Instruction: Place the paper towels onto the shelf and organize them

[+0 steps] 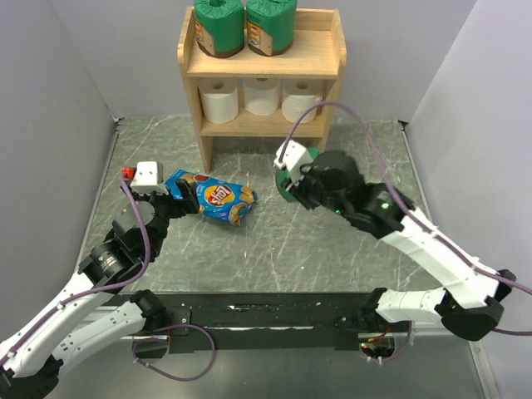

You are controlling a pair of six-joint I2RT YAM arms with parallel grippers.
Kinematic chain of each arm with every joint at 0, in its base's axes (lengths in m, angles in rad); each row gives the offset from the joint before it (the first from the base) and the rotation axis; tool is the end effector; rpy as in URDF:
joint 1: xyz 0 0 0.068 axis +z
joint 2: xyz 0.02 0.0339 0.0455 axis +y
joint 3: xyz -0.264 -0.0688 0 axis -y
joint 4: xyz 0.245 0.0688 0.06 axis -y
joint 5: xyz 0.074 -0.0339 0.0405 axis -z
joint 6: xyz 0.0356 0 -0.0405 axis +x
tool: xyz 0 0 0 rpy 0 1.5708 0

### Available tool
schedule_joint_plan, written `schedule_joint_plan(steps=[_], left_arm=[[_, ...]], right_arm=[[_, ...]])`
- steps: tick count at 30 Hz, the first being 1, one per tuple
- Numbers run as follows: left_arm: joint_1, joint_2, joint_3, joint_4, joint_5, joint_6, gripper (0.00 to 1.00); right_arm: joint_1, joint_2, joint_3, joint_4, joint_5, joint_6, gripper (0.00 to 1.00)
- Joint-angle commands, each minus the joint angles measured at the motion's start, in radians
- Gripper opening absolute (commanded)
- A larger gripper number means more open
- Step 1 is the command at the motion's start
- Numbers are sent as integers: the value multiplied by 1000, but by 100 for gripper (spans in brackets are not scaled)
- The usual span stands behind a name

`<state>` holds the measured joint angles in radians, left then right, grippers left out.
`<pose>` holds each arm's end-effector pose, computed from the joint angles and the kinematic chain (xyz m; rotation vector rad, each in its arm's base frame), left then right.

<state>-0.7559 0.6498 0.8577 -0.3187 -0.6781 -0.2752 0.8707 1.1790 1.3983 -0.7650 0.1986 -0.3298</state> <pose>0.1159 -0.0786 0.3713 -0.1085 1.6578 -0.2129 0.1589 0.1778 0.4128 -1.0908 1.8023 0.1143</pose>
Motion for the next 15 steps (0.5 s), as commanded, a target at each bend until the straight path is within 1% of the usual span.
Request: schedule_joint_plan(steps=[1, 2, 4, 5, 7, 8, 11, 12, 15], left_arm=[[-2, -15, 9, 30, 0, 1, 96], [0, -15, 9, 29, 0, 1, 96], [-2, -15, 10, 30, 0, 1, 96], [-2, -15, 10, 30, 0, -1, 96], [0, -15, 10, 29, 2, -1, 97], [-2, -16, 10, 29, 2, -1, 96], [-2, -18, 9, 30, 3, -1, 96], [-2, -19, 7, 30, 5, -1, 96], [-2, -19, 7, 30, 6, -1, 96]], right_arm=[[19, -25, 206, 35, 47, -170, 40], [22, -18, 262, 53, 48, -217, 40], [22, -15, 294, 108, 42, -270, 40], [22, -15, 307, 180, 30, -332, 40], [19, -13, 311, 258, 15, -397, 40], [17, -10, 320, 329, 12, -452, 40], [-22, 37, 399, 374, -44, -506, 40], [-56, 68, 424, 397, -62, -509, 40], [-111, 151, 545, 388, -125, -514, 40]])
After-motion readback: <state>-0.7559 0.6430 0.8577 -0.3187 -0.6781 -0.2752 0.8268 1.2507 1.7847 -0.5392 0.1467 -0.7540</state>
